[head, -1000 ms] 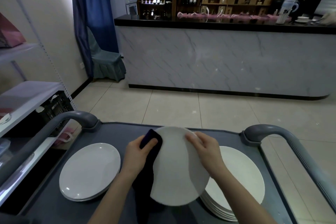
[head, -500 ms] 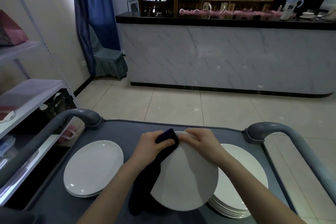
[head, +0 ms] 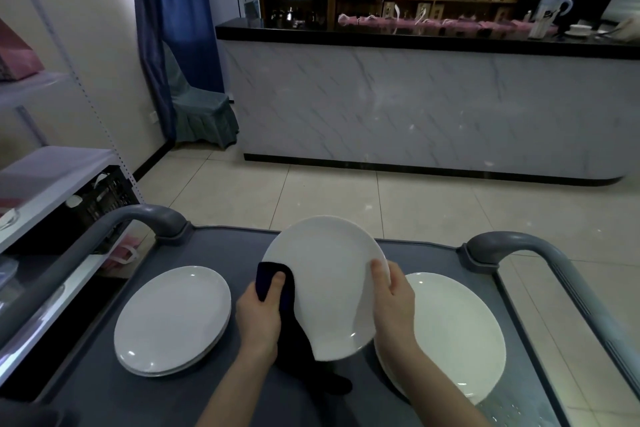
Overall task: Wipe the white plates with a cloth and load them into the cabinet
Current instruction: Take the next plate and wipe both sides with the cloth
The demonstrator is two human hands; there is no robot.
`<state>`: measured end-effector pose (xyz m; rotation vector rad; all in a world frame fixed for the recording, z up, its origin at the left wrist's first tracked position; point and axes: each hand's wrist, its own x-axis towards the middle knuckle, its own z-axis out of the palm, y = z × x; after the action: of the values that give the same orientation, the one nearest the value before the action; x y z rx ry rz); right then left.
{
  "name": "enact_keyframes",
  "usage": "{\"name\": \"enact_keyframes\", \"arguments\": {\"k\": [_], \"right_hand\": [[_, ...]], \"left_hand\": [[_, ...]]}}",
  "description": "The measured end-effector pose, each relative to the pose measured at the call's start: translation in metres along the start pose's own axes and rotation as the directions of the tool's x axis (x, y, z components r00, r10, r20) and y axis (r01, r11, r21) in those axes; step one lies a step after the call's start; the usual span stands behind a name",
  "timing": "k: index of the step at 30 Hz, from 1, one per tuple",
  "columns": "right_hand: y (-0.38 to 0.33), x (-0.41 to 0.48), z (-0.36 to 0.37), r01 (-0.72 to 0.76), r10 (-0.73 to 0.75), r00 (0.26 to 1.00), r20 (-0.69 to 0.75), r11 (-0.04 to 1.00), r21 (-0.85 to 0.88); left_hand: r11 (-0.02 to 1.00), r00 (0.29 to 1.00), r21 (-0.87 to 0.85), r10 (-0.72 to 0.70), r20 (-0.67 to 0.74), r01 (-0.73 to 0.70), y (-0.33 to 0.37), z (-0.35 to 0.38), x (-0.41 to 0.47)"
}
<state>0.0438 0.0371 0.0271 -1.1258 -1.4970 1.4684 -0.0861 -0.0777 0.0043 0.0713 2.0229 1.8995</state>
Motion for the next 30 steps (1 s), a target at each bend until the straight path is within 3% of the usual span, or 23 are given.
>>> {"name": "enact_keyframes", "arguments": {"k": [3,5,7,10,13,17,18,20,22,25,28,30], "right_hand": [[-0.016,0.025,-0.02,0.197,-0.145,0.956,0.256,0.962,-0.19],[-0.032,0.041,-0.022,0.36,-0.188,0.872,0.452,0.872,-0.332],[-0.045,0.049,-0.015,0.478,-0.13,0.775,0.619,0.761,-0.438],[-0.047,0.049,-0.007,0.507,-0.089,0.726,0.682,0.739,-0.444],[-0.04,0.043,-0.009,0.469,-0.186,0.778,0.6,0.808,-0.358],[-0.032,0.031,-0.01,0.266,-0.209,0.928,0.307,0.951,-0.158],[-0.031,0.028,-0.01,0.245,-0.201,0.94,0.275,0.96,-0.136],[-0.032,0.029,-0.014,0.24,-0.186,0.939,0.288,0.957,-0.166],[-0.036,0.035,-0.02,0.268,-0.194,0.928,0.318,0.941,-0.207],[-0.048,0.044,-0.027,0.354,-0.241,0.897,0.371,0.894,-0.275],[-0.052,0.042,-0.021,0.459,-0.255,0.815,0.52,0.832,-0.312],[-0.05,0.039,-0.016,0.459,-0.244,0.799,0.549,0.838,-0.294]], "left_hand": [[0.977,0.98,0.132,0.15,0.132,-0.167,0.013,-0.01,0.012],[0.919,0.91,0.214,0.249,0.333,-0.33,0.027,-0.01,0.017],[0.845,0.812,0.263,0.291,0.505,-0.466,0.038,-0.004,0.018],[0.79,0.75,0.288,0.3,0.589,-0.542,0.045,0.002,0.018],[0.847,0.823,0.262,0.302,0.481,-0.463,0.042,-0.003,0.021],[0.971,0.977,0.12,0.2,0.067,-0.207,0.013,-0.009,0.007],[0.98,0.986,0.105,0.166,0.021,-0.168,0.007,-0.009,0.003],[0.965,0.979,0.173,0.184,0.089,-0.197,0.004,-0.01,0.005],[0.927,0.934,0.219,0.244,0.262,-0.304,0.016,-0.011,0.015],[0.815,0.796,0.272,0.329,0.508,-0.511,0.051,-0.005,0.034],[0.67,0.604,0.316,0.248,0.758,-0.672,0.079,0.009,0.042],[0.639,0.555,0.314,0.215,0.804,-0.702,0.084,0.017,0.039]]}}
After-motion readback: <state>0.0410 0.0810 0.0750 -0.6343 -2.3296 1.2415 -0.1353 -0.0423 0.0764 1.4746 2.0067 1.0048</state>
